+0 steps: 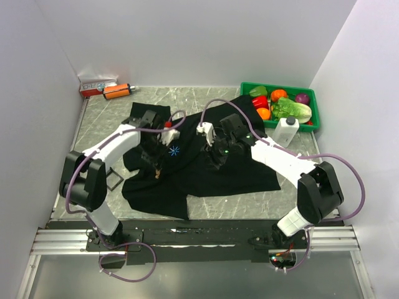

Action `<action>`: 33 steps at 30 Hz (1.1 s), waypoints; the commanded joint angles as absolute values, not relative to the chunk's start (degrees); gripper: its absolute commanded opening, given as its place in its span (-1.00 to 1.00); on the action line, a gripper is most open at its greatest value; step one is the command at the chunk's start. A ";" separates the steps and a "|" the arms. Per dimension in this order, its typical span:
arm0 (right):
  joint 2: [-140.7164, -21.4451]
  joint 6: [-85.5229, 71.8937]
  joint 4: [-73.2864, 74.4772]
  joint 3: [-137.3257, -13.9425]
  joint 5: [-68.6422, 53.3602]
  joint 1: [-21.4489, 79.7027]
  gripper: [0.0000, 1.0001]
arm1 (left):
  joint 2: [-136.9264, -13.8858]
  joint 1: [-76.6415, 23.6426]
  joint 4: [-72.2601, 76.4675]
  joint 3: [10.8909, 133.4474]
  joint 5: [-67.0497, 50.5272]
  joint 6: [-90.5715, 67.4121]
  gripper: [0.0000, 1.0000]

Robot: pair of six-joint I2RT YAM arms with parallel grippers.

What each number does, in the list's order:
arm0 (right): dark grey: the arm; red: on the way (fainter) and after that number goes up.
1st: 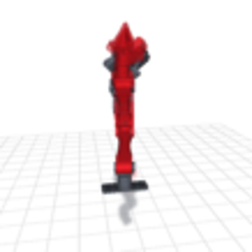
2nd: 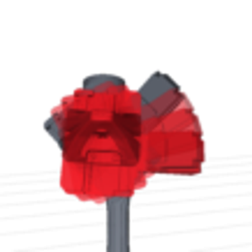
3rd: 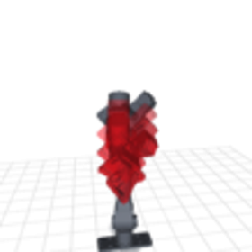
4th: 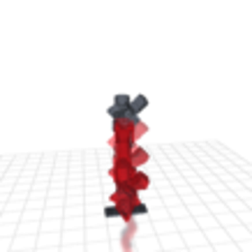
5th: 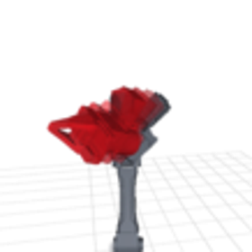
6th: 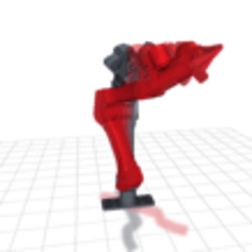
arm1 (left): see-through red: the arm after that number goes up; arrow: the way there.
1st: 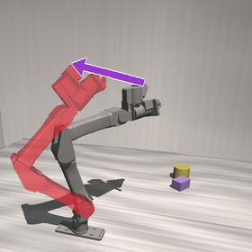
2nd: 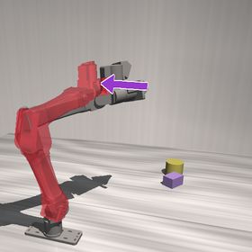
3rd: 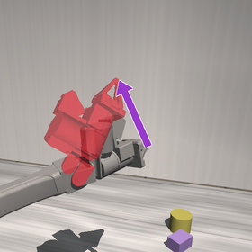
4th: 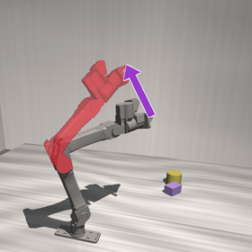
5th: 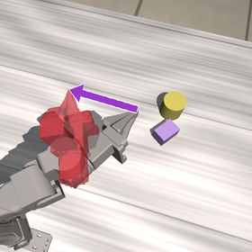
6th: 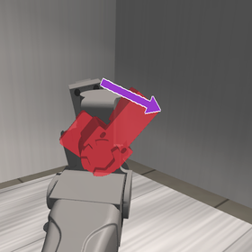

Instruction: Remove the brooch from the garment

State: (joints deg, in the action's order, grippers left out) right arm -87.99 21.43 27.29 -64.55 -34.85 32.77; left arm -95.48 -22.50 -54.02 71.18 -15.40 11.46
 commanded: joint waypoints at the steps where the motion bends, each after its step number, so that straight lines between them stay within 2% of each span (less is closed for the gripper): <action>1: -89.29 19.34 19.26 -68.20 -41.66 35.77 0.20 | -100.79 -22.15 -63.79 81.45 -21.71 15.90 -0.98; 8: -95.18 17.51 10.46 -69.34 -36.39 41.48 0.15 | -107.22 -21.97 -78.47 89.47 -23.11 23.72 -0.98; 13: -93.34 18.54 7.57 -66.46 -36.13 43.41 0.14 | -107.66 -21.97 -78.75 87.98 -23.73 26.37 -0.99; 19: -95.18 10.92 0.27 -62.84 -35.77 46.14 0.23 | -111.09 -21.88 -74.89 87.72 -34.53 22.42 -0.98; 24: -99.49 1.42 -6.14 -63.02 -38.84 46.32 0.27 | -107.76 -21.71 -65.06 82.90 -36.39 15.84 -0.98; 33: -103.36 -5.09 -11.69 -62.76 -40.08 49.04 0.34 | -104.15 -20.31 -63.28 78.67 -41.30 15.11 -0.98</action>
